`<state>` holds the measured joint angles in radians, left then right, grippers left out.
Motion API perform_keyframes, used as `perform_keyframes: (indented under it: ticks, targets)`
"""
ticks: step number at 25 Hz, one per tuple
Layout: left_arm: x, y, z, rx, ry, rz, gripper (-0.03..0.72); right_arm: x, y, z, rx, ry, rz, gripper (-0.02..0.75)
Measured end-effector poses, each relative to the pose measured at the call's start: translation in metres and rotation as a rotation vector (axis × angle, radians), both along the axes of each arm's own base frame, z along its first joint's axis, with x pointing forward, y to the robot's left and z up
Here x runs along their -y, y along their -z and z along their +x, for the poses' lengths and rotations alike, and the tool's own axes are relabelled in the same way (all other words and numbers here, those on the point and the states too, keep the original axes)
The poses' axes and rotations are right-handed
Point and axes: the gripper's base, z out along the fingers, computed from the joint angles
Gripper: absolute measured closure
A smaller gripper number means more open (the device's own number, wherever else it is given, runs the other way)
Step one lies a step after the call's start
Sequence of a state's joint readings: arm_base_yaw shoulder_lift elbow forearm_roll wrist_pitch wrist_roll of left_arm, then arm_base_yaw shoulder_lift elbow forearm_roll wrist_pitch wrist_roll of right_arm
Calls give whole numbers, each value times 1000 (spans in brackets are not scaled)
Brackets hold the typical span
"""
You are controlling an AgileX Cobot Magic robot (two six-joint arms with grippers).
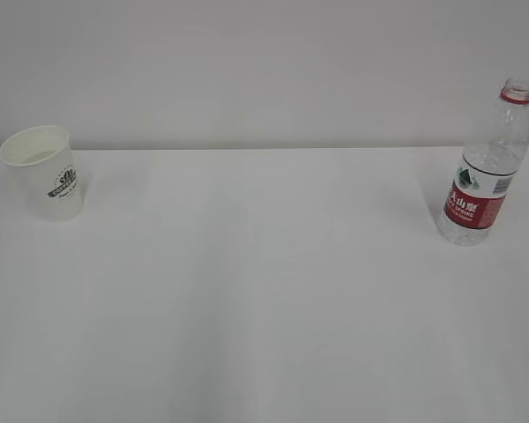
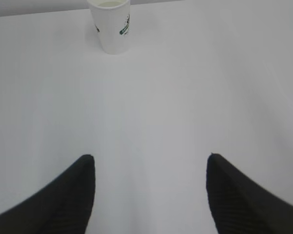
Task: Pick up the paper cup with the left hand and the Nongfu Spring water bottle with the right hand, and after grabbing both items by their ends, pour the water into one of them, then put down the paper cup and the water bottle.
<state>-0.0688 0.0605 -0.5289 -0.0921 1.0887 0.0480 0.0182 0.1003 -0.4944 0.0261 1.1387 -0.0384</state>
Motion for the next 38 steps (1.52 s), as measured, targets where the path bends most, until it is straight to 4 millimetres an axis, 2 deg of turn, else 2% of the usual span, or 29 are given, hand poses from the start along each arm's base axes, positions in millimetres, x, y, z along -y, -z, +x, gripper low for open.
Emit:
perform_keyframes:
  ticks: [8, 35, 38]
  targets:
    - [0, 0, -9, 54, 1, -5, 172, 0, 0, -14, 92, 0, 2, 150]
    - [0, 0, -9, 54, 2, -5, 171, 0, 0, -15, 96, 0, 2, 150]
    - [0, 1, -9, 50, 2, -5, 151, 0, 0, -15, 96, 0, 2, 149]
